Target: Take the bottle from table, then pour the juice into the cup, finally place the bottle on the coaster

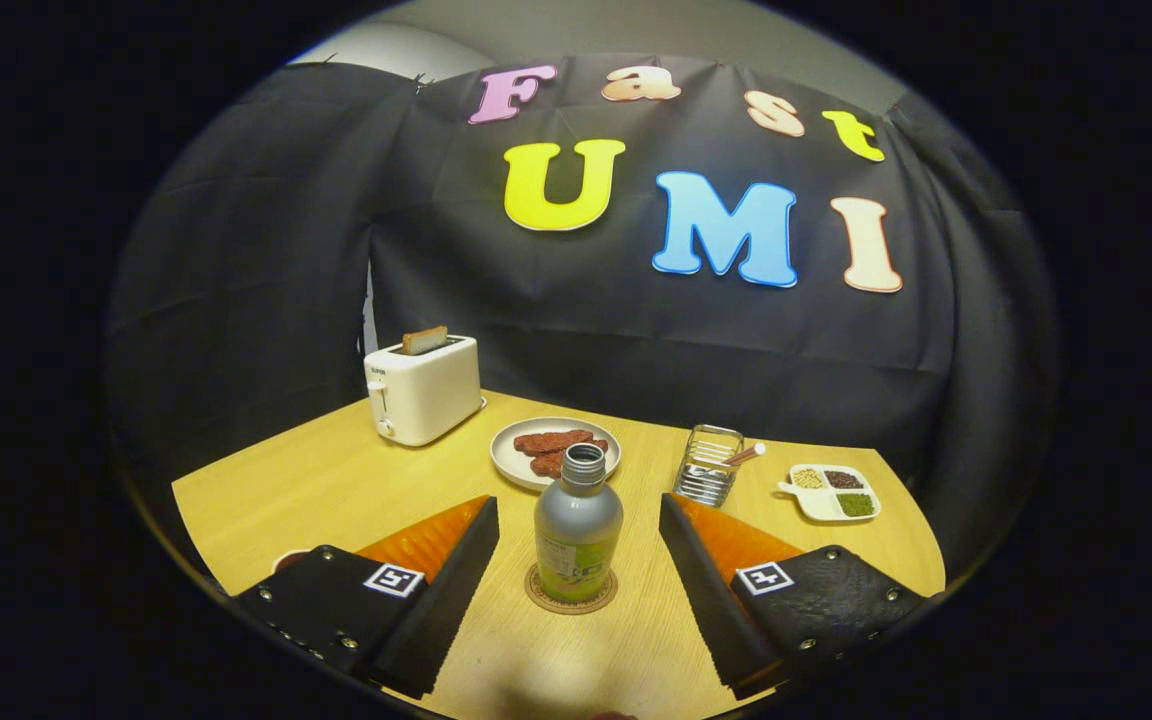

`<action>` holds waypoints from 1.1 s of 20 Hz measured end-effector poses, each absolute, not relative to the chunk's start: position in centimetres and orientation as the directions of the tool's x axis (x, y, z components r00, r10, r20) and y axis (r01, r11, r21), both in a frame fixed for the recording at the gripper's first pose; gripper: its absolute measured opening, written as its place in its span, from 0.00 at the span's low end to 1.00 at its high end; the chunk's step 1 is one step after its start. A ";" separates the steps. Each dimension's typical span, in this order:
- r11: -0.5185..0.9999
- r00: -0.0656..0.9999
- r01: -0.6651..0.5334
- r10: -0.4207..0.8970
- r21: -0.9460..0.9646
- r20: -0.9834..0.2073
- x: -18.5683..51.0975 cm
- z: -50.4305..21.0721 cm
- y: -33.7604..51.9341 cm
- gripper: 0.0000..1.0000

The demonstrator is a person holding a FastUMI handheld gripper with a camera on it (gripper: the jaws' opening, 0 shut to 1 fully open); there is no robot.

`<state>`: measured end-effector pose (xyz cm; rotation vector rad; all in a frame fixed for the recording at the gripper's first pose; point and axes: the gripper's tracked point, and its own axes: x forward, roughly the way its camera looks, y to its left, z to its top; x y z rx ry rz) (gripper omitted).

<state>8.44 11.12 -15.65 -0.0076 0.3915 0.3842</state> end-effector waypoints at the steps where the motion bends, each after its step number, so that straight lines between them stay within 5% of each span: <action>1: 0.932 0.863 -0.357 0.355 0.063 -0.359 7.6 -14.5 10.9 0.98; 13: 0.982 0.962 -0.188 0.190 0.030 -0.197 0.3 -5.5 6.8 0.98; 22: 0.988 0.970 -0.137 0.148 0.069 -0.192 -2.0 -6.0 5.8 0.98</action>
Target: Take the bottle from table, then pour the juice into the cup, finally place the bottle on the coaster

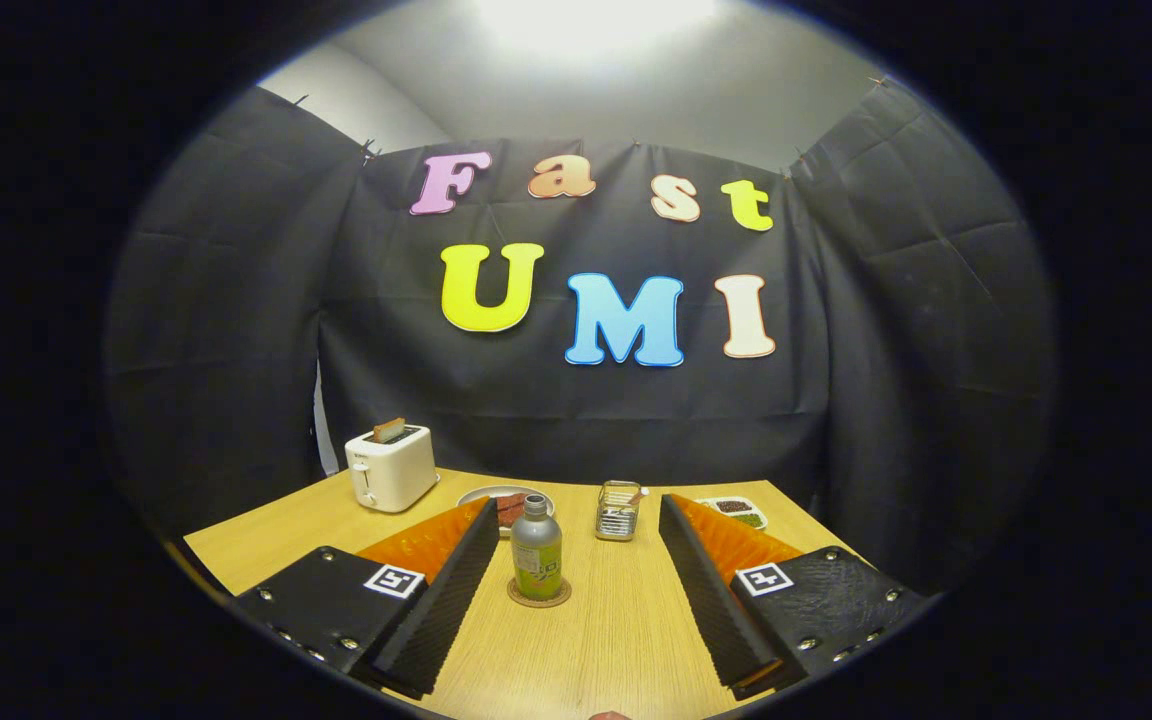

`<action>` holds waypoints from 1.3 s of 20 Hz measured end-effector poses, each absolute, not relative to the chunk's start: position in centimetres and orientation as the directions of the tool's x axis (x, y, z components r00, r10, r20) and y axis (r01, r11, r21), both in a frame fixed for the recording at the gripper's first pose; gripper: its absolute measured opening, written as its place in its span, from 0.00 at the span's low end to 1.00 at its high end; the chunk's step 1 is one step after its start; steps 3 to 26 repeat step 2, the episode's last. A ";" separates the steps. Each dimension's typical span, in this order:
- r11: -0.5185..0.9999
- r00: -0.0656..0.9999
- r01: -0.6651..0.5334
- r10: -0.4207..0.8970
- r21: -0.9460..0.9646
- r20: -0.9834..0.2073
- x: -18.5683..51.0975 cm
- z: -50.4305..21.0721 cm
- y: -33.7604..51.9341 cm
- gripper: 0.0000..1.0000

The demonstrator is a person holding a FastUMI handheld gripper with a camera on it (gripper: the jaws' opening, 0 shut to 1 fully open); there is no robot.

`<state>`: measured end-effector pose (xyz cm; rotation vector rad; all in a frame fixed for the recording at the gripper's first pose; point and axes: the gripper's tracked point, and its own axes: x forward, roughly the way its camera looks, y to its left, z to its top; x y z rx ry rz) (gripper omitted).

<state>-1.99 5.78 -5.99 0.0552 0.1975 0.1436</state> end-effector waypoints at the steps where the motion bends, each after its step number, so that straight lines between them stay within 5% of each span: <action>1: 0.988 0.971 -0.135 0.146 0.069 -0.190 -2.0 -6.0 5.7 0.98; 26: 0.989 0.972 -0.130 0.141 0.070 -0.186 -2.0 -5.8 5.5 0.98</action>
